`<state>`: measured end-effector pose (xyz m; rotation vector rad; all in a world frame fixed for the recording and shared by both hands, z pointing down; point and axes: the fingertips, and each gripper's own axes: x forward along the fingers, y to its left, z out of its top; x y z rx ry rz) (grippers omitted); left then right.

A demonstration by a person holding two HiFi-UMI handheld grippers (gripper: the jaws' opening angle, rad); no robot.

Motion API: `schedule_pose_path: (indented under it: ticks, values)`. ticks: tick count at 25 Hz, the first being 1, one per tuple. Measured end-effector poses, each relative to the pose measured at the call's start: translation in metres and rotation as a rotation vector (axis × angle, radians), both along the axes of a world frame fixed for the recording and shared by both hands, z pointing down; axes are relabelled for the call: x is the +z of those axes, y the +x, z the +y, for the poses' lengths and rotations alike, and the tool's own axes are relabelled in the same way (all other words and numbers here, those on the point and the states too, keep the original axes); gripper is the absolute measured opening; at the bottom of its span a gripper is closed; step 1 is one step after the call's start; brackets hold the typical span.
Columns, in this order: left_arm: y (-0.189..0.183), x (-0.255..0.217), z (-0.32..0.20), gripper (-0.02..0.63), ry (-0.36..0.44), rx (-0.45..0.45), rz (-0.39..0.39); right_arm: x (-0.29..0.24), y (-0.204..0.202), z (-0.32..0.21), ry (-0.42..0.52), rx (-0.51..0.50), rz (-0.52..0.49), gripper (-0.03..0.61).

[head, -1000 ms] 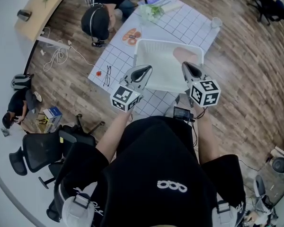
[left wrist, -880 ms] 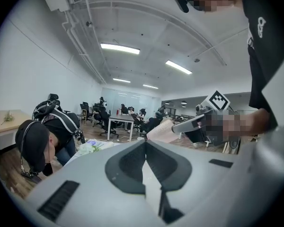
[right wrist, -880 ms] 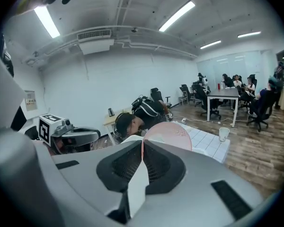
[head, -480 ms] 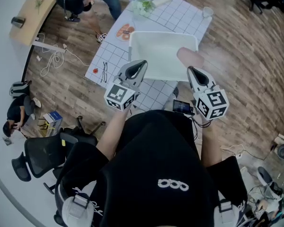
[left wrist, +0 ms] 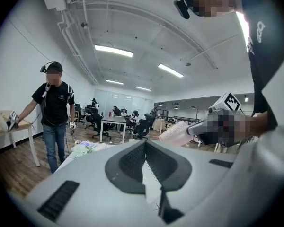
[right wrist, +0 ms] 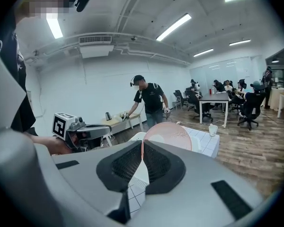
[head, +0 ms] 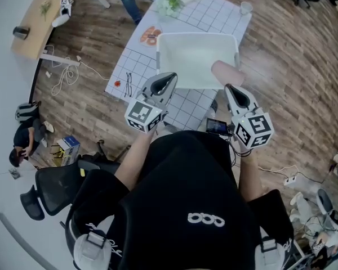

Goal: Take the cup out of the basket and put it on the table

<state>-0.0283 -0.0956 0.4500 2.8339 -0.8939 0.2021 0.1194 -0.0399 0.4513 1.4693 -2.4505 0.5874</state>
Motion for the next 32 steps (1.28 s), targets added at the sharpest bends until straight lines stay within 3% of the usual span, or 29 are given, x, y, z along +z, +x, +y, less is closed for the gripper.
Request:
schedule_pose_path:
  ticks: [21,32]
  values:
    - [-0.066,0.044,0.084,0.009,-0.072,0.095,-0.001,0.038,-0.075,0.102,-0.09,0.053,0.021,0.031]
    - [-0.081,0.047,0.096,0.009,-0.072,0.082,0.004,0.048,-0.092,0.11,-0.115,0.03,0.037,0.031]
